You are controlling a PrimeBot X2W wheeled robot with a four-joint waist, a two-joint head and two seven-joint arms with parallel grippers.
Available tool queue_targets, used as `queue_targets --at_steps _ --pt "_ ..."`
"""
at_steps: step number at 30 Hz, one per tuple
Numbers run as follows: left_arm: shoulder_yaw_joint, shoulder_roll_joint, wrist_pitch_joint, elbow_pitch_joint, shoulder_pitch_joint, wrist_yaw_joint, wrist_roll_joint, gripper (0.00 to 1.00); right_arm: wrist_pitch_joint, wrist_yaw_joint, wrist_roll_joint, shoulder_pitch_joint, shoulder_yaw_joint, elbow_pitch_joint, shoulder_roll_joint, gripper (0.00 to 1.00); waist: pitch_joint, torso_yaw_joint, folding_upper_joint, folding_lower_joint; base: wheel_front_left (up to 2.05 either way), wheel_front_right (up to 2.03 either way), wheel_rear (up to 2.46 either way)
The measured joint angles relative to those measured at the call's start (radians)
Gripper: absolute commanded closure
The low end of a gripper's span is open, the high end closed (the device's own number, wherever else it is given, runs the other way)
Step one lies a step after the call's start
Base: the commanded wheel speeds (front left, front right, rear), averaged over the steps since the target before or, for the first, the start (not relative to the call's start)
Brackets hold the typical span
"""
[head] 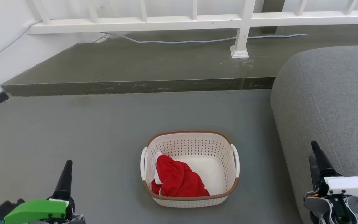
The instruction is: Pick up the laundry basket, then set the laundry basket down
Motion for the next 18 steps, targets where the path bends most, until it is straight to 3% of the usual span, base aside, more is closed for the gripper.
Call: queue_targets --at_steps 18 --pt "-0.051 0.033 -0.063 -0.093 0.0 0.041 0.37 0.0 -0.062 -0.043 -0.339 -0.003 0.088 -0.068 -0.016 0.0 -0.001 0.002 0.0 0.0 0.0 0.0 0.0"
